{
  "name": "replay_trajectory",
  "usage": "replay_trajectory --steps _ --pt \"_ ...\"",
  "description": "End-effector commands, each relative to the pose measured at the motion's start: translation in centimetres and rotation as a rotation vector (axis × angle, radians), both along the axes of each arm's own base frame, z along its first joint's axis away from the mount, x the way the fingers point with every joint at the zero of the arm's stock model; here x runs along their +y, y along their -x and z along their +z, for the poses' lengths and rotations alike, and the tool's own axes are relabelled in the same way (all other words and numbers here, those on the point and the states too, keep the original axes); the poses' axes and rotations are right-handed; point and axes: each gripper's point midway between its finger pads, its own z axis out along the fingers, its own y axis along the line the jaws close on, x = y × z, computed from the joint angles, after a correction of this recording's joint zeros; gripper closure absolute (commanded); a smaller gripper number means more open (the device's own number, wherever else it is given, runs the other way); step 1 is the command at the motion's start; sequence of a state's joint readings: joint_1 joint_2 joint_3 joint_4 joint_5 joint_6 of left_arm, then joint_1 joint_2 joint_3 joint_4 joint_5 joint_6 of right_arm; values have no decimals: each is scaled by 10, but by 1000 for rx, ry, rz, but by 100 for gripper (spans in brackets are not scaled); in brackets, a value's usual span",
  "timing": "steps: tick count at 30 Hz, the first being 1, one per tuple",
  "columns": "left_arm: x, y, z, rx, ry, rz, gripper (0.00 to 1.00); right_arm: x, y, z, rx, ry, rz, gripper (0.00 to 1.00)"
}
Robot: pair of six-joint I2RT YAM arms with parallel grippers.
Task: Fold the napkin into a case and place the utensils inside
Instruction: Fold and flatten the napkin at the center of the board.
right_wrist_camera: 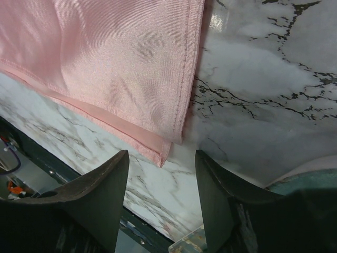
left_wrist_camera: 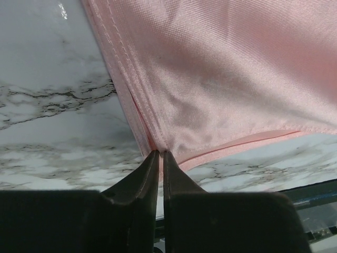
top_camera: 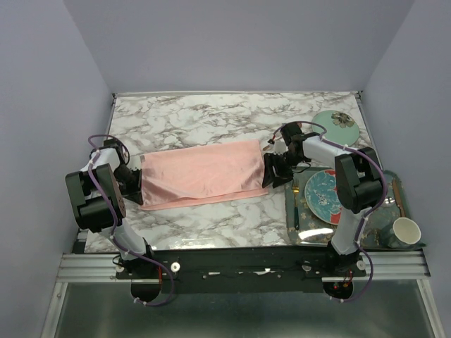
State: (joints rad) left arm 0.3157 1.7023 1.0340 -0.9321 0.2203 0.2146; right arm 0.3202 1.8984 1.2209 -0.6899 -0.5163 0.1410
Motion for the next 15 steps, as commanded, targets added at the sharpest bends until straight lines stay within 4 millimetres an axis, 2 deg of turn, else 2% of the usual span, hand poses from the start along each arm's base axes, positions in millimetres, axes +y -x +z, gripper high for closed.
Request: replay_trajectory --steps 1,6,15 --pt "-2 -2 3 -19 -2 0 89 -3 -12 2 -36 20 -8 39" --pt "-2 -2 4 -22 -5 -3 100 -5 -17 8 -69 33 -11 44" --pt "-2 -4 5 -34 -5 -8 100 -4 -15 -1 -42 31 -14 48"
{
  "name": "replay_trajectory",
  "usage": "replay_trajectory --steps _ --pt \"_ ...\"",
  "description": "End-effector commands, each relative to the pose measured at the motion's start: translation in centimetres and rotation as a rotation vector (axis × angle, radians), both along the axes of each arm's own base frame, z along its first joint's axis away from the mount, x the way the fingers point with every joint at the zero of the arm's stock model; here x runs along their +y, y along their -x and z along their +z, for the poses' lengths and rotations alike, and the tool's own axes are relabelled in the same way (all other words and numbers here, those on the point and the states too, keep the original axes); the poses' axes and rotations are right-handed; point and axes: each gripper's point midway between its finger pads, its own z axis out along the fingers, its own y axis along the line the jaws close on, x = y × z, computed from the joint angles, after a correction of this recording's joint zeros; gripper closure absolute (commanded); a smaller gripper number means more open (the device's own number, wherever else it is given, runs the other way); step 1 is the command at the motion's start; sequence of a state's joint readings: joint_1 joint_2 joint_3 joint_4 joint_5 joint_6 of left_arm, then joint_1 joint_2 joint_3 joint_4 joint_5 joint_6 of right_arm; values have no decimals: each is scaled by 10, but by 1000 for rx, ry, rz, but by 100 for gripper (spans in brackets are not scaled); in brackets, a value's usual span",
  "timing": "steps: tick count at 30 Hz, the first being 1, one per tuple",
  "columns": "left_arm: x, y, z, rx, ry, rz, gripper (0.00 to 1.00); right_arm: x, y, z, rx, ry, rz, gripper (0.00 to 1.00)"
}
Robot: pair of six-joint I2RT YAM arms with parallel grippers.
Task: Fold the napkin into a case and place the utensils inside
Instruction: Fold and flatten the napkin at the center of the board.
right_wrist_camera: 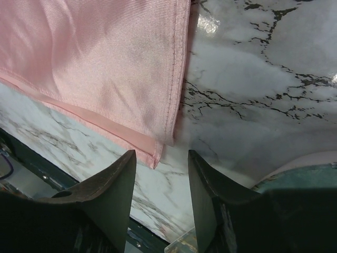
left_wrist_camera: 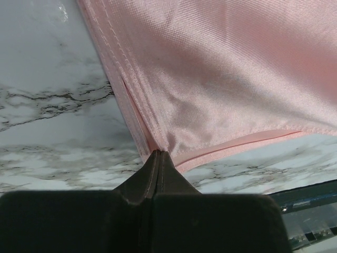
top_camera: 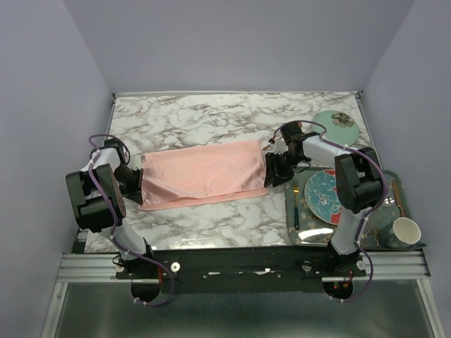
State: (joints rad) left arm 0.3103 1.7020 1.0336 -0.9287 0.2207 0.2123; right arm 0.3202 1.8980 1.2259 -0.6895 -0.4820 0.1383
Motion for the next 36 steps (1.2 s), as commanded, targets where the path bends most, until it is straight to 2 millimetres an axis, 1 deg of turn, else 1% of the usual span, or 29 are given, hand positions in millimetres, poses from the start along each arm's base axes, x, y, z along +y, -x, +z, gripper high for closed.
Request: replay_trajectory --steps 1,9,10,11,13,14,16,17,19,20,30,36 --pt "-2 -3 6 -34 -4 -6 100 1 -11 0 -23 -2 -9 48" --pt "-2 -5 9 -52 -10 -22 100 8 -20 -4 -16 -22 -13 53" --pt "-2 -4 9 -53 -7 -27 100 9 -22 -4 -17 -26 -14 57" --pt "-3 -5 10 -58 -7 -30 100 9 -22 -4 -16 -29 -14 58" --pt "-3 -6 11 -64 -9 -36 100 11 -22 -3 -13 -36 -12 67" --pt "-3 -6 11 -66 -8 -39 100 11 -22 -3 -13 -39 -13 69" --pt "-3 -8 13 -74 -10 -44 100 12 -22 1 -17 -48 -9 80" --pt "-3 -8 13 -75 -7 -44 100 13 -21 2 -17 -49 -5 82" --pt "-4 -9 14 -82 -8 -47 100 12 -20 4 -18 -52 -5 95" --pt "-4 -9 15 -85 -9 -47 100 12 -20 7 -23 -54 -3 99" --pt "1 -10 27 -116 -40 -66 100 14 -18 30 -62 -82 1 99" --pt "8 -6 32 -120 -85 -92 100 14 -8 34 -37 -96 12 99"
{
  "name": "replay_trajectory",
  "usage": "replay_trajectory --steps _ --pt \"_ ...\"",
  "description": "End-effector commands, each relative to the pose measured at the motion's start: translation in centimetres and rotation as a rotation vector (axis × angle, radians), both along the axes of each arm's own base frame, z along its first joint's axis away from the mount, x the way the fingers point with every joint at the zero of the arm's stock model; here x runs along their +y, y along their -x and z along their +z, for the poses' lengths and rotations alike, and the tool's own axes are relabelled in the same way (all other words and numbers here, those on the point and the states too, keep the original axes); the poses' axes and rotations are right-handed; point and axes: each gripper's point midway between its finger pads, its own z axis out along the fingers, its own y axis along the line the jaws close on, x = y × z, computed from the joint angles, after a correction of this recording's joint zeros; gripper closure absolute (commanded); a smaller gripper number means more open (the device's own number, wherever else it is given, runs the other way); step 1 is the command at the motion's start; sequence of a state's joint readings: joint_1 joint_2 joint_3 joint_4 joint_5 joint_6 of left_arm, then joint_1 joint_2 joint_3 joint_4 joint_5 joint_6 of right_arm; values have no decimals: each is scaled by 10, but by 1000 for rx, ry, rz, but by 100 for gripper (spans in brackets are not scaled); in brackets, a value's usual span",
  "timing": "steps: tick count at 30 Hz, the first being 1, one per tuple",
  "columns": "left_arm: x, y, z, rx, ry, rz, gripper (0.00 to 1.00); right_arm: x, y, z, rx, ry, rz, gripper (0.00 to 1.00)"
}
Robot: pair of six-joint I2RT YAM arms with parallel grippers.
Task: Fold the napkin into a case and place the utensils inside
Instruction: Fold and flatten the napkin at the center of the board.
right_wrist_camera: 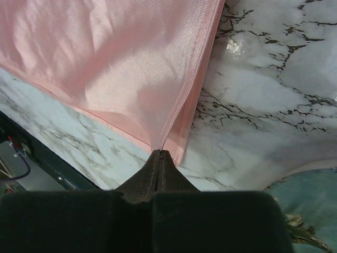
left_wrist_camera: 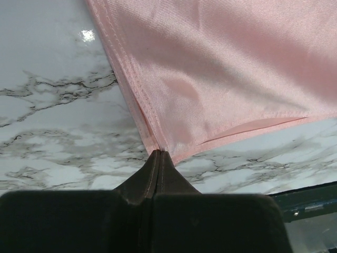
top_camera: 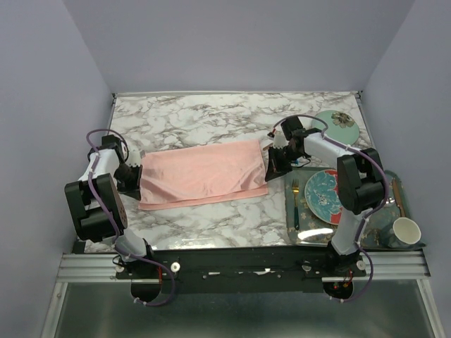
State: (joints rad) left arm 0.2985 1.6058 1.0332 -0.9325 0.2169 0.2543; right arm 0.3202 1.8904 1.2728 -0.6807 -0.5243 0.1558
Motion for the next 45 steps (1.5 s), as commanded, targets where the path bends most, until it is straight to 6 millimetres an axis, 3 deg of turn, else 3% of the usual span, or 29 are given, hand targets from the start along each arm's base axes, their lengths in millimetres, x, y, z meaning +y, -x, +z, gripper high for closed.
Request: replay_trajectory --steps 1,28,39,42,43,45 --pt "8 2 12 -25 -56 -40 100 2 7 15 1 -35 22 99" --pt "11 24 16 -38 -115 -89 100 -7 35 6 61 -12 62 99" --pt "14 25 6 -12 -122 -85 100 -5 29 -7 71 -3 58 99" --pt "14 23 3 -2 -114 -89 100 -3 30 -5 92 -16 65 93" --pt "13 22 3 0 -112 -92 98 -3 30 -4 93 -18 70 86" --pt "13 19 4 -9 -106 -103 88 -2 29 3 86 -17 79 82"
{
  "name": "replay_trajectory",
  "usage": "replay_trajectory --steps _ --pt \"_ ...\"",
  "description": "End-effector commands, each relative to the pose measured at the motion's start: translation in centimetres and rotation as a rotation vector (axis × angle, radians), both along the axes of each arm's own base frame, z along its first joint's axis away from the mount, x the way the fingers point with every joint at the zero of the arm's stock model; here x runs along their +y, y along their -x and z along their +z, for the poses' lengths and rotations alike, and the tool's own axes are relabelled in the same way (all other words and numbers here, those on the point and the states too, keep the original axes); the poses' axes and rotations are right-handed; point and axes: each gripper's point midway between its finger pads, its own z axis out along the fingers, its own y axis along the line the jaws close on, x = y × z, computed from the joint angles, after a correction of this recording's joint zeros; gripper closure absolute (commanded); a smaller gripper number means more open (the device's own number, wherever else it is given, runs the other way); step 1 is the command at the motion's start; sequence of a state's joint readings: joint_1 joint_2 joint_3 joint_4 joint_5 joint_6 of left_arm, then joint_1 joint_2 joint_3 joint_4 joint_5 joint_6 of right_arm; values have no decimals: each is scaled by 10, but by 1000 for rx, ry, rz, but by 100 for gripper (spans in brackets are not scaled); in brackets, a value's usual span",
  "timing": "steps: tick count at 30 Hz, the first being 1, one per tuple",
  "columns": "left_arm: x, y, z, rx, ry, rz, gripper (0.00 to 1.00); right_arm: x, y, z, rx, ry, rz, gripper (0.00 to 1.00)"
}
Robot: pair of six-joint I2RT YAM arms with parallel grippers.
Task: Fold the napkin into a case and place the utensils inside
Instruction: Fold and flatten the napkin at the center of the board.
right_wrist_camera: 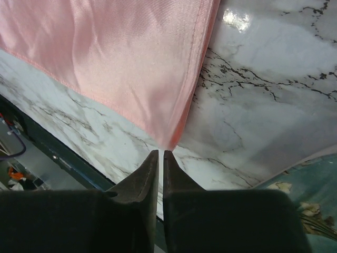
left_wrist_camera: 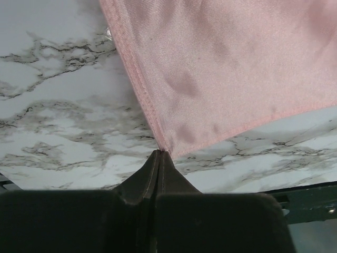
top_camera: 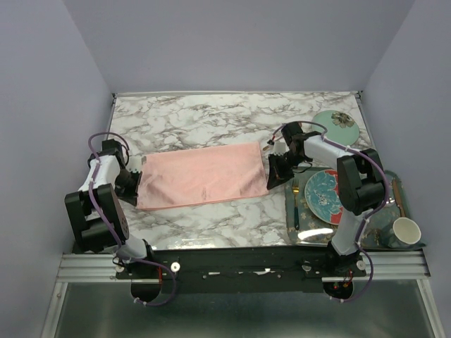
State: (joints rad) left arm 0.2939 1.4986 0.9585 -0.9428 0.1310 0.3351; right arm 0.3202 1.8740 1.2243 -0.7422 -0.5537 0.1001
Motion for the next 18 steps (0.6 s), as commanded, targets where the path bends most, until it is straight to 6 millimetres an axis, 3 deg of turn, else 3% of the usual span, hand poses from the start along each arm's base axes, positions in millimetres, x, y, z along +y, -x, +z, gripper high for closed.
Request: replay_trajectory --steps 1,3,4,6,7,10,11,13,14,18 --pt "2 -5 0 -7 -8 -29 84 4 1 11 13 -21 38 75" --pt "2 -9 7 -31 -5 -46 72 1 2 23 1 -15 56 62" --pt "3 -11 11 -43 -11 -51 60 1 -3 31 -33 -18 81 50" --pt "6 -22 26 -103 -27 -61 45 -3 2 43 -43 -8 122 40" --pt "7 -27 33 -132 -36 -65 41 -4 -5 55 -92 -10 154 31" --pt "5 -50 72 -279 -46 -98 26 -8 -13 84 -197 -10 215 15" --pt "3 -61 95 -366 -63 -118 23 -5 -26 104 -277 -23 230 12" --pt "-7 -74 122 -465 -66 -151 8 -3 -42 133 -417 -34 261 3" --pt "-9 -85 147 -559 -86 -163 4 2 -62 159 -536 -49 258 0" --pt "-28 -116 208 -791 -85 -210 1 19 -102 236 -841 -132 234 0"
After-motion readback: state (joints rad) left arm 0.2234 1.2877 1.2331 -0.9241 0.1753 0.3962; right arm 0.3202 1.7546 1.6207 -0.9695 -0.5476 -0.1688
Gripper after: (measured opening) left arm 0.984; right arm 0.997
